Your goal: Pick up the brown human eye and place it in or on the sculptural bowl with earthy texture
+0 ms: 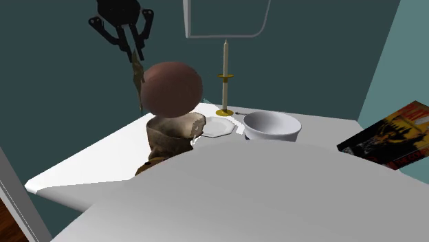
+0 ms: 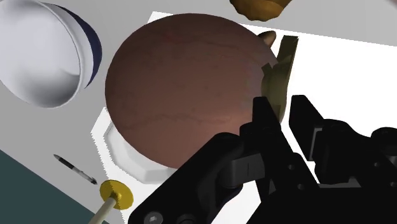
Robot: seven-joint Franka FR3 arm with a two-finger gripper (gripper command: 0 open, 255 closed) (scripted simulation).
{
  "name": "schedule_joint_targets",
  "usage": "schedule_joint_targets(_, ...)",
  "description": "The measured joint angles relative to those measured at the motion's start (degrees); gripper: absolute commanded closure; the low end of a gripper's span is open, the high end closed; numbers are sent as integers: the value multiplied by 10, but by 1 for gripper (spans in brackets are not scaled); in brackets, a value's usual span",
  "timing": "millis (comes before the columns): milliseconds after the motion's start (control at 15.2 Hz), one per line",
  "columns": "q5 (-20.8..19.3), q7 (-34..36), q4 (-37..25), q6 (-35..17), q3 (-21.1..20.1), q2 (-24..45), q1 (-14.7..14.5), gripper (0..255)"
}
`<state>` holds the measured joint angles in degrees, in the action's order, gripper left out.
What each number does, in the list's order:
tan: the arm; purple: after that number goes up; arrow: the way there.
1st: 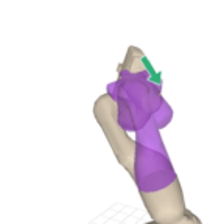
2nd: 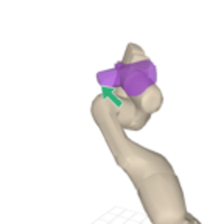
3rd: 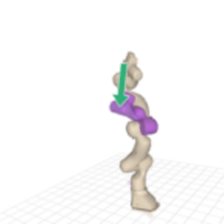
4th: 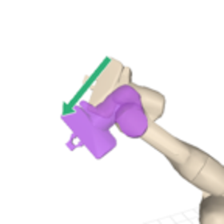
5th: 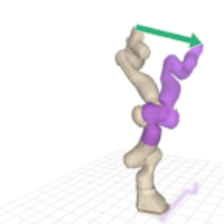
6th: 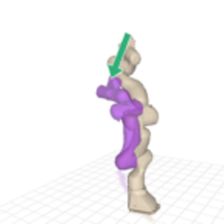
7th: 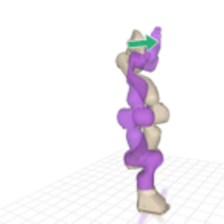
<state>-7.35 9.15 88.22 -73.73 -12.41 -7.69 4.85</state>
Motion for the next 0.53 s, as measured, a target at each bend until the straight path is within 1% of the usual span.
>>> schedule_joint_targets(264, 2, 6, 30, -28, -1, -2, -1, 255)
schedule_joint_targets(528, 5, 9, 75, -61, 0, -14, -1, 255)
